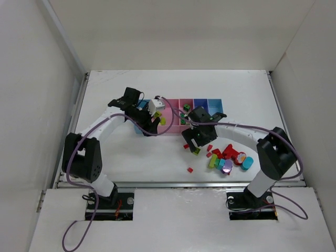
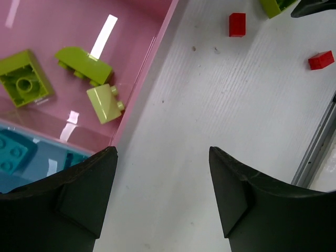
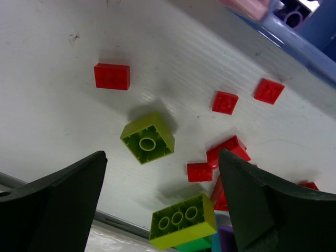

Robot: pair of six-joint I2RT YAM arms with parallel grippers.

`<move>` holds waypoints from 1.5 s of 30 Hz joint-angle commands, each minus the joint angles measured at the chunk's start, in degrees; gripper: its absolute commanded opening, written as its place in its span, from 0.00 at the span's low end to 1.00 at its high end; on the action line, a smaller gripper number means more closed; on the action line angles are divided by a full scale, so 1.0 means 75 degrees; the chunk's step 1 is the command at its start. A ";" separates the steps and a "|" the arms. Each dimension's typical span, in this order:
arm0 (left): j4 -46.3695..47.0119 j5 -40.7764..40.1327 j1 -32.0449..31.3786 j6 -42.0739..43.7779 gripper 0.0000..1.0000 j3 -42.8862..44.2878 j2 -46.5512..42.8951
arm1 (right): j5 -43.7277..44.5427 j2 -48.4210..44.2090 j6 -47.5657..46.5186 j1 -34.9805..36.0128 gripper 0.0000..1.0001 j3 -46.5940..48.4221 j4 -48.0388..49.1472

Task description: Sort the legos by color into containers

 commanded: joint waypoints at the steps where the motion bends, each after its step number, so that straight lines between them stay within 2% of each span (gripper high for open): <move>1: 0.0067 0.0263 0.0111 -0.0308 0.67 -0.0208 -0.0610 | -0.0179 0.0344 -0.0616 0.0035 0.89 0.0356 0.0301; 10: 0.0137 0.0123 0.0332 -0.0577 0.67 -0.0361 -0.0834 | -0.0344 0.0850 -0.0769 0.0175 0.75 0.0498 0.0137; 16: 0.0207 -0.0017 0.0333 -0.0577 0.67 -0.0292 -0.0834 | -0.0485 0.1260 -0.0769 0.0176 0.52 0.0650 0.0066; 21: 0.0207 -0.0018 0.0333 -0.0577 0.67 -0.0291 -0.0834 | -0.0754 0.1260 -0.0769 0.0176 0.50 0.0580 0.0066; 25: 0.0278 -0.0018 0.0333 -0.0577 0.67 -0.0291 -0.0834 | -0.0684 0.1108 -0.0699 0.0176 0.32 0.0509 0.0066; 26: 0.0278 -0.0018 0.0333 -0.0577 0.67 -0.0291 -0.0834 | -0.0684 0.1108 -0.0699 0.0176 0.23 0.0509 0.0066; 28: 0.0278 -0.0088 0.0333 -0.0577 0.67 -0.0291 -0.0834 | -0.0754 0.0932 -0.0699 0.0176 0.13 0.0579 -0.0003; 29: 0.0278 -0.0158 0.0333 -0.0577 0.67 -0.0291 -0.0834 | -0.0754 0.0723 -0.0629 0.0176 0.04 0.0684 -0.0004; 30: 0.0278 -0.0158 0.0333 -0.0577 0.67 -0.0291 -0.0834 | -0.0859 0.0582 -0.0628 0.0176 0.00 0.0685 -0.0085; 34: 0.0278 -0.0252 0.0333 -0.0577 0.66 -0.0373 -0.0904 | -0.1106 -0.0402 -0.0313 0.0176 0.00 0.0989 0.0299; 38: 0.0196 -0.0322 0.0579 -0.0648 0.65 -0.0524 -0.1068 | -0.0884 -0.0967 0.0320 0.0176 0.00 0.1329 0.1947; 41: 0.0196 -0.0416 0.0789 -0.0718 0.65 -0.0758 -0.1407 | -0.0405 -0.0360 0.0695 0.0176 0.00 0.1972 0.2620; 42: 0.0312 -0.0532 0.0790 -0.0718 0.65 -0.0829 -0.1501 | -0.0403 -0.0056 0.0696 0.0176 0.00 0.2624 0.2691; 45: 0.0477 -0.0768 0.0790 -0.0718 0.65 -0.1099 -0.2016 | -0.0240 0.1432 0.0696 0.0176 0.00 0.3822 0.2249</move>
